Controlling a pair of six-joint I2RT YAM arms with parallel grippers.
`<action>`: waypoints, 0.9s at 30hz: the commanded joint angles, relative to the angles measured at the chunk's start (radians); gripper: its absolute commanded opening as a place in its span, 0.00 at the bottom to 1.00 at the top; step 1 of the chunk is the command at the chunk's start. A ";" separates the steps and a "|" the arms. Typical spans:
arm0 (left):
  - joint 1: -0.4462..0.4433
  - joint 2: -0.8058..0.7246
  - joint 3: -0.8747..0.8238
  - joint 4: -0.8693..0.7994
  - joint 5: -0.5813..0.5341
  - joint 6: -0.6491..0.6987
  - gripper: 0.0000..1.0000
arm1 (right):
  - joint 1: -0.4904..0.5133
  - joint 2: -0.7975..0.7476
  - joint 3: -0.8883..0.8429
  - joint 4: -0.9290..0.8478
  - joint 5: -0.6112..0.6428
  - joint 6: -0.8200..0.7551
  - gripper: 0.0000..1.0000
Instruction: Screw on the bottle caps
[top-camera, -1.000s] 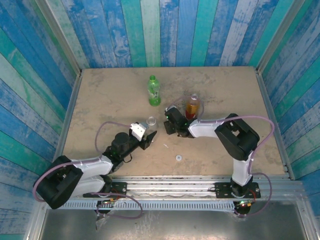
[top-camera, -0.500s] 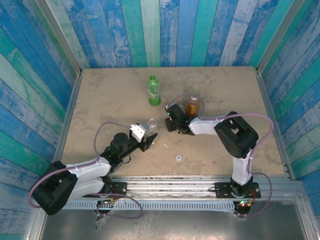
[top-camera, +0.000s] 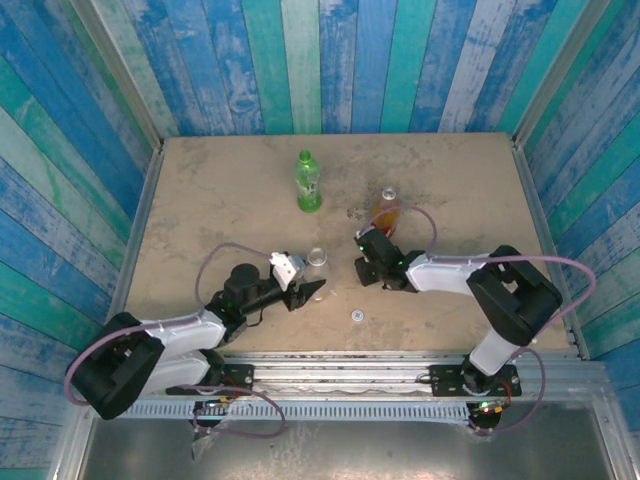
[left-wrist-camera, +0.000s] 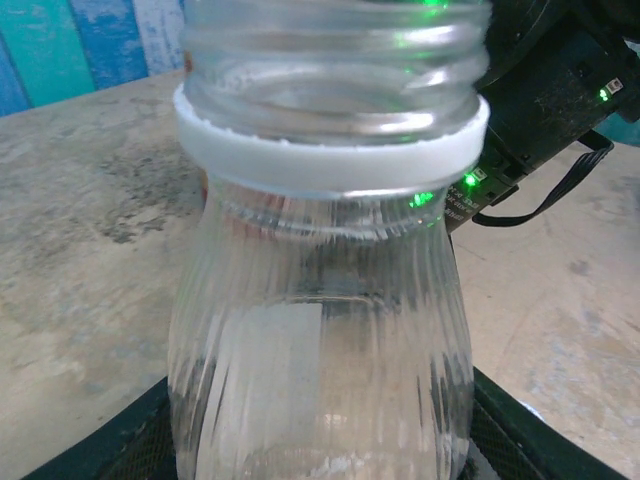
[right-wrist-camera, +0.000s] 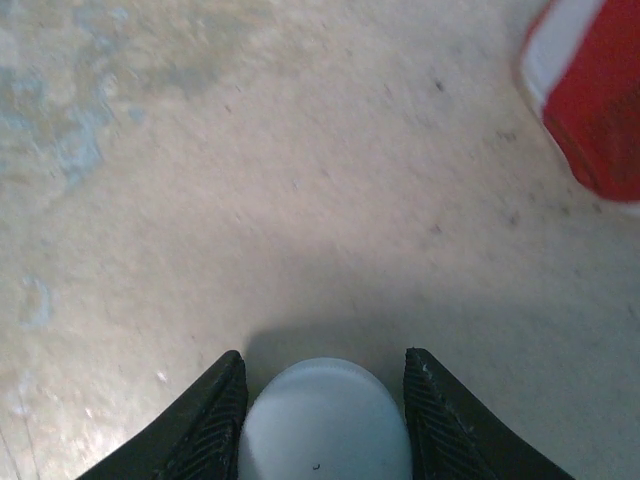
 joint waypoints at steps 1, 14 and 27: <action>-0.003 0.042 0.023 0.087 0.094 0.013 0.59 | -0.012 -0.028 -0.060 -0.070 0.034 0.027 0.43; -0.003 0.171 0.064 0.118 0.078 0.022 0.67 | -0.014 -0.143 -0.087 -0.046 0.016 0.021 0.70; -0.003 0.197 0.045 0.199 0.001 -0.012 0.76 | -0.012 -0.284 -0.159 0.012 0.053 0.031 0.83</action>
